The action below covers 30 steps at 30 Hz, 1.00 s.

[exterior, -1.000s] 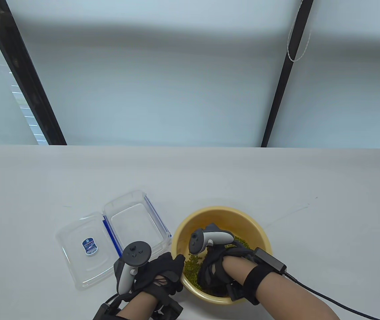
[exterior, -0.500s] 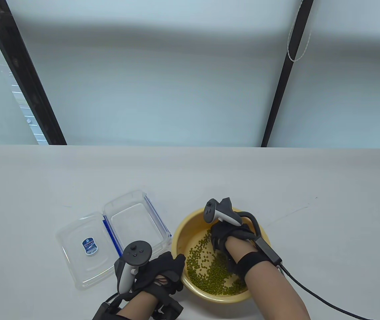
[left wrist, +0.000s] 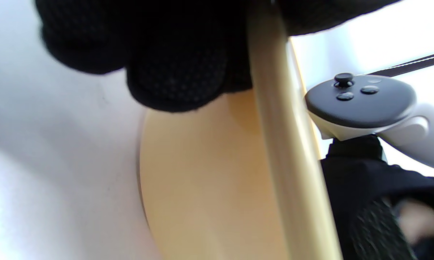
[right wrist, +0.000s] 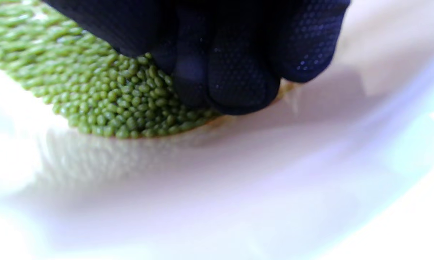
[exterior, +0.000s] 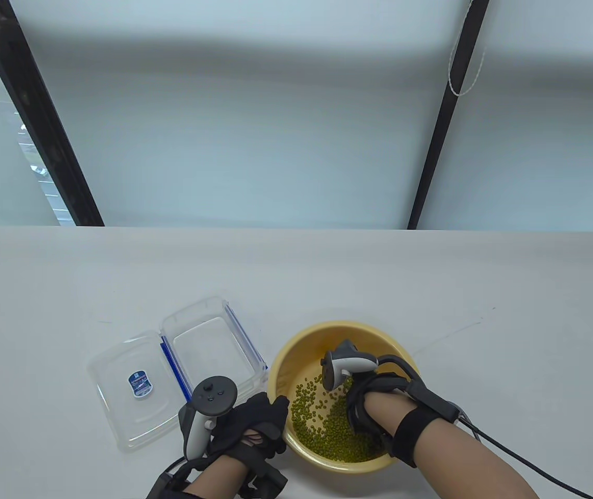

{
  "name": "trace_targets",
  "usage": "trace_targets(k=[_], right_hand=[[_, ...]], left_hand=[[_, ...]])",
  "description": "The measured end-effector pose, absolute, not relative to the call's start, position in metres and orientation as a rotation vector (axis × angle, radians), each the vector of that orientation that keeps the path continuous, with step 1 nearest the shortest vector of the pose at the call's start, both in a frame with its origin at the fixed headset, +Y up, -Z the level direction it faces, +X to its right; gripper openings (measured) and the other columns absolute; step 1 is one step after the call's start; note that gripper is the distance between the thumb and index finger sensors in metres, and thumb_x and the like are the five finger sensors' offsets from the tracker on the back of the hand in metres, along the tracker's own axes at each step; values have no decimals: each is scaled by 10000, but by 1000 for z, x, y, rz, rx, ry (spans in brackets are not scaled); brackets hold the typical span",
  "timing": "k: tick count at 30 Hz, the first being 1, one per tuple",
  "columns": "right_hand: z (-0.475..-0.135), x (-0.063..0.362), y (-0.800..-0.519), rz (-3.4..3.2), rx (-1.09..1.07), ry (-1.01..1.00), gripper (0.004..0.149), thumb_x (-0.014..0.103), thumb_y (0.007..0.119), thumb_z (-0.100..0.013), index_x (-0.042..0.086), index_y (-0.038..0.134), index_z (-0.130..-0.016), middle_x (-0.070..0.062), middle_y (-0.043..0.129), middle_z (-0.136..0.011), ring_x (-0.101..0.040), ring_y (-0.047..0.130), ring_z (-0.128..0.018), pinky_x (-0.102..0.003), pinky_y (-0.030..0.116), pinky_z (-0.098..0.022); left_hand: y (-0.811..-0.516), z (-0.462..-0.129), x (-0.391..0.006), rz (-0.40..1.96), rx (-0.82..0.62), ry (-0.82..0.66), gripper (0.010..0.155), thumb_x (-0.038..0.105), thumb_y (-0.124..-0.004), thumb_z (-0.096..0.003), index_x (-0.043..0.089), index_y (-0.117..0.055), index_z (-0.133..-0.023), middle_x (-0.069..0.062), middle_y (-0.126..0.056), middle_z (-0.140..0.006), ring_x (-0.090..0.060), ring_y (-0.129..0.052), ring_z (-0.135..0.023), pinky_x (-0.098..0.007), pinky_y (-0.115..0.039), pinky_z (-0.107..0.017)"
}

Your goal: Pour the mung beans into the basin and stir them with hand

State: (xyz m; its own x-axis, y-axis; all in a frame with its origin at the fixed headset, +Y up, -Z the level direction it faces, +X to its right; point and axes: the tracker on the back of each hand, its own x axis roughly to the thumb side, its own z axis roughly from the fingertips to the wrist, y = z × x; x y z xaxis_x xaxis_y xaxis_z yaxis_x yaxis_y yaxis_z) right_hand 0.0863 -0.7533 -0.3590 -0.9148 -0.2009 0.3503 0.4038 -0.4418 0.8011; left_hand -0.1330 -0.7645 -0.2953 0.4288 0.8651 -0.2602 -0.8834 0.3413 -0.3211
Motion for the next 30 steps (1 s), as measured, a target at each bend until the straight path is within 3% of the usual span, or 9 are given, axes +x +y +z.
trace_targets(k=[5, 10, 16, 22, 30], right_hand=[[-348, 66, -762, -2470, -456, -1647, 485, 387, 727, -465, 167, 729, -898, -4, 912, -786, -216, 992, -570, -392, 811, -513], [-362, 46, -766, -2652, -485, -1797, 496, 393, 702, -486, 169, 663, -927, 1, 866, -831, -222, 971, -613, -400, 791, -538], [-401, 42, -763, -3038, -280, -1536, 509, 393, 709, -487, 176, 644, -943, -4, 855, -826, -247, 956, -617, -420, 770, -545], [-431, 77, -748, -2980, 0, -999, 473, 414, 709, -482, 233, 693, -918, 33, 885, -813, -228, 959, -625, -412, 780, -545], [-413, 104, -742, -2654, -47, -1014, 500, 401, 719, -481, 183, 683, -929, 10, 881, -826, -206, 989, -579, -368, 813, -505]], left_hand=[[-765, -295, -133, 1137, -444, 46, 650, 496, -652, -591, -53, -574, -932, 23, -954, -536, -131, -1046, -370, -330, -920, -305], [-764, -296, -133, 1130, -439, 40, 652, 499, -652, -589, -51, -577, -930, 30, -955, -533, -124, -1048, -365, -326, -922, -302], [-764, -296, -133, 1126, -438, 33, 652, 502, -655, -588, -49, -579, -928, 34, -958, -528, -120, -1051, -363, -323, -924, -299], [-764, -296, -133, 1121, -435, 29, 653, 504, -655, -588, -50, -582, -926, 38, -959, -525, -117, -1052, -359, -322, -925, -297], [-764, -296, -132, 1121, -431, 35, 650, 501, -656, -588, -51, -586, -924, 36, -961, -523, -119, -1052, -358, -324, -925, -297]])
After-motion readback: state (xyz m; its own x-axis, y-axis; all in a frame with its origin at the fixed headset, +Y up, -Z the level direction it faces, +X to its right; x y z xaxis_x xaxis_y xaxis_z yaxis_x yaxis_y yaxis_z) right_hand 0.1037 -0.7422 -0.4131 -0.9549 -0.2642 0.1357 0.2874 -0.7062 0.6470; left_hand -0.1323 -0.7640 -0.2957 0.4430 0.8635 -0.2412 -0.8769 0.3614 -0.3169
